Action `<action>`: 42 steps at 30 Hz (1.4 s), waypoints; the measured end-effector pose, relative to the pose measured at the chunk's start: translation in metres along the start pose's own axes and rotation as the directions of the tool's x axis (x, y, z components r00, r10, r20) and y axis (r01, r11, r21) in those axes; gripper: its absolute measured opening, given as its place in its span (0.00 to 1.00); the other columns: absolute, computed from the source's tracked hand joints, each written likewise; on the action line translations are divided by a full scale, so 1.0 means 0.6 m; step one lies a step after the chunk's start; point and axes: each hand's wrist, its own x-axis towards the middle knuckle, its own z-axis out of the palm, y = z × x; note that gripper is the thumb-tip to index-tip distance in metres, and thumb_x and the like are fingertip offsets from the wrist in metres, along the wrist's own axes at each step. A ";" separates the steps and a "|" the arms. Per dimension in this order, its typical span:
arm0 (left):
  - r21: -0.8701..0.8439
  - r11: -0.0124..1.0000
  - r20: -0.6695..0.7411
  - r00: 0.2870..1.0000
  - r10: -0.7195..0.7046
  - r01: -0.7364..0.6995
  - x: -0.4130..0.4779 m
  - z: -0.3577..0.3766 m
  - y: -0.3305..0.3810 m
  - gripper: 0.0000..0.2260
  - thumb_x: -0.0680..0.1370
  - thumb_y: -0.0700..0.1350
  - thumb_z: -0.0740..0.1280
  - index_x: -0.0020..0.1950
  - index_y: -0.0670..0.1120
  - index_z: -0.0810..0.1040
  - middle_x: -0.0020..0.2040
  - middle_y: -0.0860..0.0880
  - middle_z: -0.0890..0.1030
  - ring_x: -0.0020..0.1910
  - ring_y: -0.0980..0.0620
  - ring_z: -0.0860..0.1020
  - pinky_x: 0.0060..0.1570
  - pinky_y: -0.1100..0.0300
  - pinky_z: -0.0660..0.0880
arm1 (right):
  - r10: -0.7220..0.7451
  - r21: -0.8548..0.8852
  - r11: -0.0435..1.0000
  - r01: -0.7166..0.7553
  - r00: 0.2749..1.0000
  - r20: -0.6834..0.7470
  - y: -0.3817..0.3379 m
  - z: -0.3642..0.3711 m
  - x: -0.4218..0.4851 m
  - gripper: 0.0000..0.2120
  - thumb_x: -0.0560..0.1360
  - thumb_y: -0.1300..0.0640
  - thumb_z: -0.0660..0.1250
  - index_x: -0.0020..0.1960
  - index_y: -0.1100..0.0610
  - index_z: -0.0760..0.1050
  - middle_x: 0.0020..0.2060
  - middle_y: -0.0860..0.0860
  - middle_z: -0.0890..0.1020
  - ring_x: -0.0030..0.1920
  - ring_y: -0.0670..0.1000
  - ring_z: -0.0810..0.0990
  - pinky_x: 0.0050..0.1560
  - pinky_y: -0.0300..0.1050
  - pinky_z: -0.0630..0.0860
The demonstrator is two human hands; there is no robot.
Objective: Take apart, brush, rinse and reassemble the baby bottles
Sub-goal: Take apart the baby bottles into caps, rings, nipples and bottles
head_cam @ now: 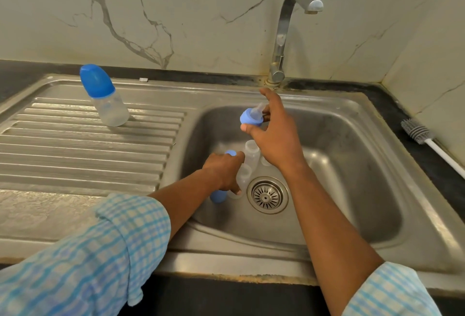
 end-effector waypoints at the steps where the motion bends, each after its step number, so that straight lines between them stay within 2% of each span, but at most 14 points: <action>1: -0.004 1.000 0.001 1.000 0.001 -0.001 0.000 0.001 0.000 0.32 0.70 0.59 0.77 0.65 0.48 0.65 0.52 0.49 0.78 0.45 0.48 0.73 0.46 0.56 0.68 | 0.001 -0.005 1.000 -0.001 1.000 0.002 0.000 0.000 0.000 0.37 0.72 0.56 0.75 0.75 0.46 0.61 0.56 0.48 0.78 0.58 0.50 0.78 0.60 0.47 0.76; 7: -0.054 0.998 0.023 1.000 -0.022 0.023 -0.002 -0.001 -0.003 0.36 0.68 0.59 0.78 0.68 0.50 0.64 0.56 0.48 0.80 0.47 0.48 0.75 0.55 0.52 0.72 | 0.005 -0.009 1.000 -0.005 0.999 0.049 0.005 0.002 0.002 0.39 0.72 0.57 0.76 0.76 0.45 0.60 0.59 0.50 0.78 0.59 0.50 0.78 0.61 0.47 0.76; 10: -0.149 0.988 -0.006 0.999 -0.037 0.036 -0.013 -0.009 -0.009 0.39 0.68 0.54 0.79 0.73 0.51 0.63 0.62 0.49 0.78 0.56 0.46 0.78 0.57 0.51 0.76 | 0.010 -0.017 1.000 -0.009 0.998 0.069 0.009 0.002 0.002 0.40 0.72 0.58 0.76 0.77 0.45 0.60 0.58 0.50 0.77 0.59 0.50 0.78 0.60 0.46 0.76; 12: -0.296 0.953 -0.103 0.991 -0.090 0.056 -0.024 -0.023 -0.021 0.36 0.70 0.50 0.79 0.73 0.49 0.67 0.66 0.48 0.77 0.62 0.46 0.77 0.59 0.53 0.75 | 0.007 -0.026 1.000 -0.005 0.997 0.072 0.012 0.003 0.002 0.38 0.71 0.58 0.76 0.75 0.45 0.62 0.55 0.48 0.76 0.58 0.50 0.78 0.59 0.46 0.76; 15: -0.641 0.767 -0.292 0.935 -0.202 -0.034 -0.048 -0.049 -0.040 0.30 0.71 0.46 0.78 0.71 0.47 0.72 0.65 0.48 0.78 0.59 0.48 0.79 0.58 0.56 0.75 | 0.020 0.014 1.000 -0.021 0.996 0.087 0.017 0.005 0.003 0.32 0.69 0.59 0.77 0.69 0.48 0.69 0.55 0.47 0.78 0.56 0.51 0.79 0.57 0.47 0.78; 18: -0.857 0.466 -0.354 0.908 -0.225 -0.218 -0.080 -0.062 -0.043 0.33 0.70 0.42 0.80 0.72 0.51 0.70 0.66 0.53 0.76 0.58 0.54 0.78 0.57 0.58 0.77 | 0.043 0.068 0.996 -0.053 0.989 0.141 0.013 0.005 0.003 0.24 0.67 0.59 0.79 0.61 0.52 0.76 0.49 0.43 0.79 0.49 0.45 0.80 0.47 0.32 0.76; 20: -0.885 0.373 -0.370 0.908 -0.197 -0.280 -0.092 -0.060 -0.038 0.33 0.69 0.42 0.80 0.70 0.55 0.70 0.65 0.56 0.76 0.60 0.56 0.78 0.56 0.60 0.78 | 0.036 0.097 0.994 -0.054 0.982 0.186 0.008 0.004 0.000 0.20 0.68 0.57 0.79 0.57 0.54 0.78 0.48 0.42 0.80 0.47 0.42 0.79 0.44 0.28 0.75; 23: -0.891 0.282 -0.412 0.896 -0.169 -0.357 -0.088 -0.063 -0.027 0.27 0.71 0.39 0.78 0.67 0.51 0.74 0.61 0.54 0.81 0.58 0.58 0.81 0.54 0.64 0.78 | 0.048 0.162 0.983 -0.087 0.972 0.229 0.010 0.003 -0.001 0.17 0.70 0.55 0.78 0.57 0.56 0.80 0.49 0.51 0.84 0.49 0.48 0.83 0.49 0.39 0.80; 26: -0.898 0.217 -0.427 0.878 -0.216 -0.383 -0.082 -0.077 -0.025 0.20 0.73 0.36 0.75 0.64 0.47 0.78 0.56 0.52 0.84 0.54 0.59 0.82 0.49 0.69 0.77 | 0.119 0.314 0.927 -0.206 0.954 0.274 0.007 -0.003 -0.001 0.15 0.75 0.58 0.72 0.61 0.59 0.79 0.51 0.57 0.84 0.50 0.52 0.85 0.49 0.46 0.83; 31: -0.927 0.136 -0.370 0.909 -0.193 -0.349 -0.078 -0.079 -0.035 0.19 0.75 0.36 0.73 0.63 0.51 0.78 0.57 0.50 0.84 0.56 0.55 0.83 0.54 0.64 0.78 | 0.067 0.342 0.930 -0.132 0.978 0.196 0.002 -0.019 -0.001 0.14 0.74 0.66 0.72 0.59 0.58 0.80 0.48 0.53 0.85 0.47 0.48 0.85 0.45 0.37 0.80; 34: -0.938 0.113 -0.344 0.924 -0.169 -0.329 -0.078 -0.078 -0.038 0.19 0.76 0.37 0.73 0.64 0.52 0.78 0.58 0.50 0.84 0.57 0.54 0.82 0.57 0.60 0.78 | 0.065 0.333 0.934 -0.131 0.978 0.200 -0.001 -0.022 -0.001 0.12 0.71 0.69 0.74 0.52 0.59 0.83 0.43 0.51 0.86 0.43 0.48 0.85 0.46 0.37 0.81; 36: -0.950 0.040 -0.311 0.937 -0.156 -0.309 -0.078 -0.080 -0.040 0.18 0.76 0.37 0.72 0.65 0.49 0.78 0.58 0.49 0.84 0.58 0.51 0.82 0.58 0.57 0.79 | 0.059 0.326 0.937 -0.124 0.977 0.203 -0.001 -0.029 -0.001 0.11 0.70 0.69 0.74 0.51 0.60 0.84 0.42 0.50 0.86 0.43 0.48 0.86 0.47 0.38 0.81; 39: -0.961 -0.045 -0.266 0.953 -0.143 -0.274 -0.082 -0.084 -0.041 0.17 0.77 0.37 0.71 0.65 0.47 0.78 0.58 0.47 0.84 0.57 0.48 0.83 0.57 0.55 0.80 | 0.054 0.308 0.944 -0.120 0.975 0.215 -0.007 -0.035 -0.004 0.11 0.69 0.68 0.75 0.48 0.55 0.84 0.39 0.48 0.86 0.42 0.48 0.86 0.47 0.39 0.82; 42: -0.959 -0.051 -0.269 0.952 -0.145 -0.279 -0.086 -0.085 -0.038 0.17 0.75 0.37 0.72 0.64 0.45 0.79 0.55 0.46 0.85 0.55 0.47 0.84 0.54 0.55 0.81 | 0.051 0.264 0.959 -0.100 0.981 0.189 -0.013 -0.033 -0.008 0.12 0.69 0.68 0.76 0.42 0.51 0.84 0.35 0.48 0.86 0.39 0.49 0.85 0.44 0.41 0.82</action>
